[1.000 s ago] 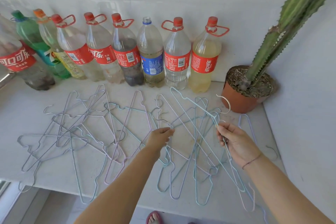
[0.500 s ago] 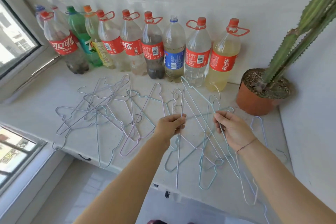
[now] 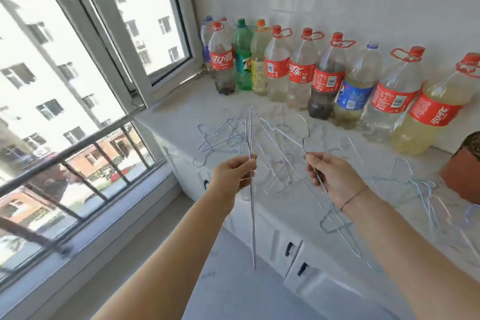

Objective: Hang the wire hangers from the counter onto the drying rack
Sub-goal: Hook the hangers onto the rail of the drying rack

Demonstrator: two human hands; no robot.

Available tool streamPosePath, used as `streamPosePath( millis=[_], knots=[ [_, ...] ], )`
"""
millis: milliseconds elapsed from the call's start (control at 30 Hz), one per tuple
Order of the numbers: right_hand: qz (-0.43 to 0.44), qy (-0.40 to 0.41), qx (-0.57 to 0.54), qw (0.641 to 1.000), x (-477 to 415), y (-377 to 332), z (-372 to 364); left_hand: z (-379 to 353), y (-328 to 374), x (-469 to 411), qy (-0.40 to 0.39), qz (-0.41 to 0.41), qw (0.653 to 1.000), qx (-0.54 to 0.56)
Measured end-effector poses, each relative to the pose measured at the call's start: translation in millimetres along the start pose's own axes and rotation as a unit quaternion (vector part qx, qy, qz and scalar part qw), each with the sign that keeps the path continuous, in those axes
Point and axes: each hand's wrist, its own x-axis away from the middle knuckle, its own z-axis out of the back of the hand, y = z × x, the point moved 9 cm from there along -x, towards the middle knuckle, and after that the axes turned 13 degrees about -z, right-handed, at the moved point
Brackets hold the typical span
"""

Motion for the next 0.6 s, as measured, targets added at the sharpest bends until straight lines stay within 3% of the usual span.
streamPosePath(
  millis=[300, 600],
  knots=[
    [-0.025, -0.150, 0.047, 0.987, 65, 34, -211, 200, 65, 108, 0.144, -0.037, 0.989, 0.003],
    [-0.056, -0.310, 0.086, 0.945, 150, 80, -380, 331, 109, 237, 0.283, -0.079, 0.956, 0.002]
  ],
)
